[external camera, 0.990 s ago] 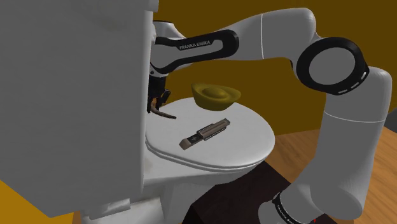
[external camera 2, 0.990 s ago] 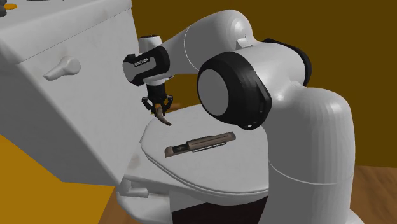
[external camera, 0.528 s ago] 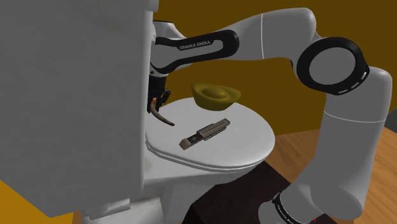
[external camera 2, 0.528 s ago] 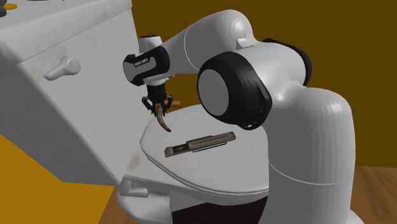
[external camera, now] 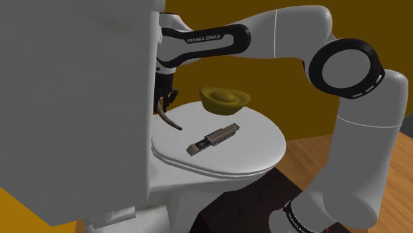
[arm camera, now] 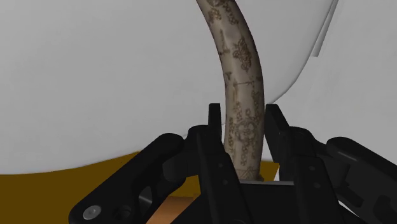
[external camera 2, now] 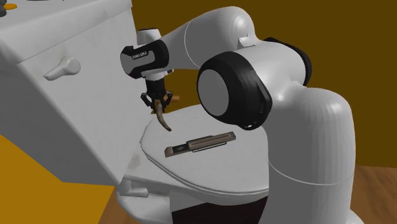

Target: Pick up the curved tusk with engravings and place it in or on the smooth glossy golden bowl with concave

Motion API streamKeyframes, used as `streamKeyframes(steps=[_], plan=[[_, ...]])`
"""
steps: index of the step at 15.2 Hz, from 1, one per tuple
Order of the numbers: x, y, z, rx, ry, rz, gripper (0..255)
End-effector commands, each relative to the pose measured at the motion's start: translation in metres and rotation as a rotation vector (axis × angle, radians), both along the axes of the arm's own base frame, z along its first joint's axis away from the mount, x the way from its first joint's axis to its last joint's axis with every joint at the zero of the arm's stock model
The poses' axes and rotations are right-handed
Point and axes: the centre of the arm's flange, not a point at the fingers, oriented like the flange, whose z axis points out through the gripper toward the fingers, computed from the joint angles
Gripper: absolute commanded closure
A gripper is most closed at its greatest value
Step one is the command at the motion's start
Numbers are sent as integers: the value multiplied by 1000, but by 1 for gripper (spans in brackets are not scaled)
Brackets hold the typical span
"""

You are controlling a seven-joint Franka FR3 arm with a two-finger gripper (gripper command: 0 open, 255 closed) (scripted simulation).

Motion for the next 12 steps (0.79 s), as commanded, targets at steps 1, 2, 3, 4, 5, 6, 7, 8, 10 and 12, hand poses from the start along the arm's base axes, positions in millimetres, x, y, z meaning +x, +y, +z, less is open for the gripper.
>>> streamKeyframes(steps=[1, 2, 3, 4, 5, 6, 7, 8, 10, 12], plan=[[0, 11, 21, 24, -43, 11, 255], [0, 11, 26, 24, -43, 11, 255], [0, 11, 32, 24, -43, 11, 255], [0, 11, 37, 24, -43, 11, 255], [0, 11, 42, 24, -43, 11, 255], [0, 11, 48, 24, -43, 11, 255], [0, 11, 53, 24, -43, 11, 255], [0, 11, 58, 24, -43, 11, 255], [0, 11, 69, 24, -43, 11, 255], [0, 11, 79, 24, -43, 11, 255]])
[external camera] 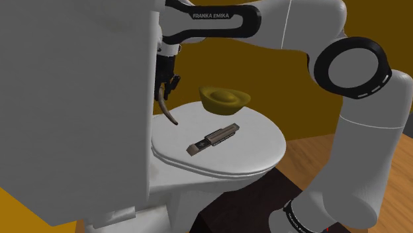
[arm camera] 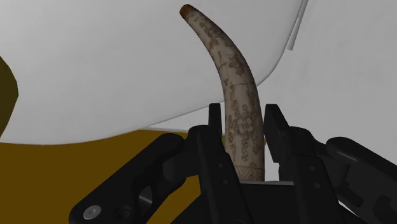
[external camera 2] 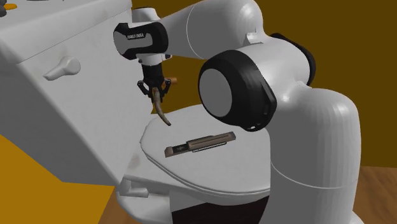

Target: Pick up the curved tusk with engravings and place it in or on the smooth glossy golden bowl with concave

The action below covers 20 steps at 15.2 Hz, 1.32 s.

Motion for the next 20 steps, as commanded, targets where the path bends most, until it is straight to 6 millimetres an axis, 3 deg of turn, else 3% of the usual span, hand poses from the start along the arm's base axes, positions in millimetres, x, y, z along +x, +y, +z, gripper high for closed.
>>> streamKeyframes(steps=[1, 15, 20], plan=[[-1, 10, 22, 28, -51, 10, 255], [-1, 10, 92, 28, -51, 10, 255], [-10, -55, 93, 28, -51, 10, 255]])
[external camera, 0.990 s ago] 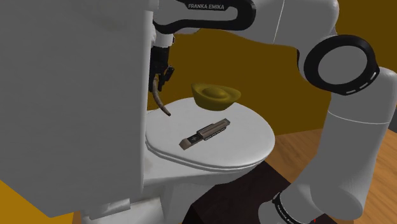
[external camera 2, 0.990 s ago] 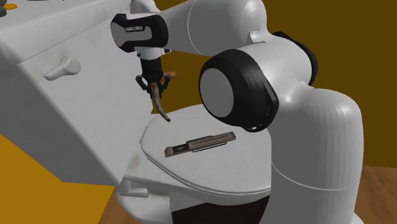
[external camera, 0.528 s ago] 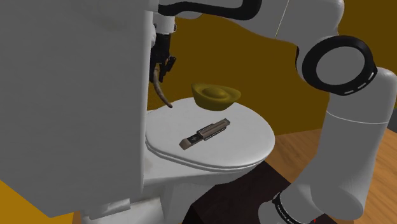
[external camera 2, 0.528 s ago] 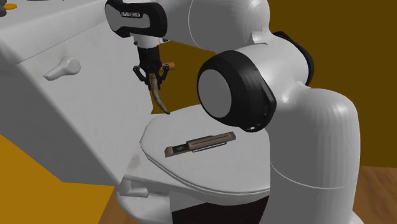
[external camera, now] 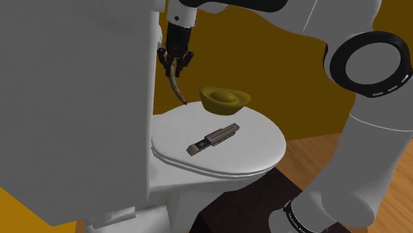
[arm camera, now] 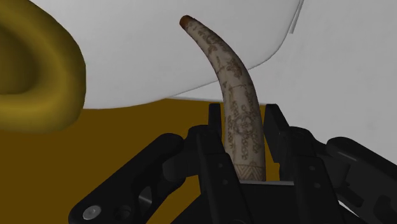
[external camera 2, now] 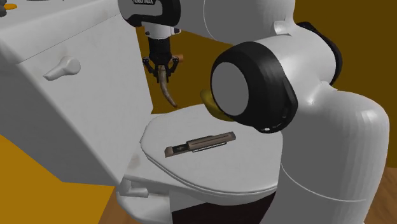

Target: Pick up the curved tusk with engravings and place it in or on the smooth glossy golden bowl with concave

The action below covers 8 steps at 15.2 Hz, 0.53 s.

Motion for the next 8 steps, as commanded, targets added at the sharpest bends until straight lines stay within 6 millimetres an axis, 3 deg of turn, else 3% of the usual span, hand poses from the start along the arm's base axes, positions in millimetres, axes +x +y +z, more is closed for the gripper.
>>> streamKeyframes(steps=[1, 8], plan=[[-5, -26, -2, 1, -1, 1, 255], [-18, -117, 0, 1, -1, 1, 255]])
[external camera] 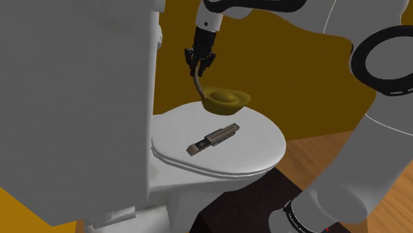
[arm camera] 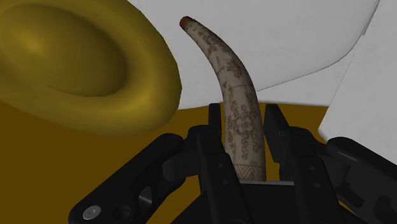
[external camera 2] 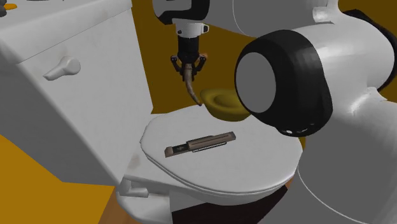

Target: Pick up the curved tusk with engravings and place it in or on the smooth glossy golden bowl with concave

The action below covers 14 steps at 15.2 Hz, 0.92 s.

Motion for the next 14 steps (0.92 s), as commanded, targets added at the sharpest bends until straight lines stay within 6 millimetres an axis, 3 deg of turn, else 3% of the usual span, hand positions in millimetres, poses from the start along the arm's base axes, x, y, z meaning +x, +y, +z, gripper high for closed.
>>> streamKeyframes(steps=[1, 12, 14], plan=[[-5, -27, 0, 0, 0, 1, 255], [-25, -170, 3, 0, 0, 1, 255], [-25, -170, -8, 0, 0, 1, 255]])
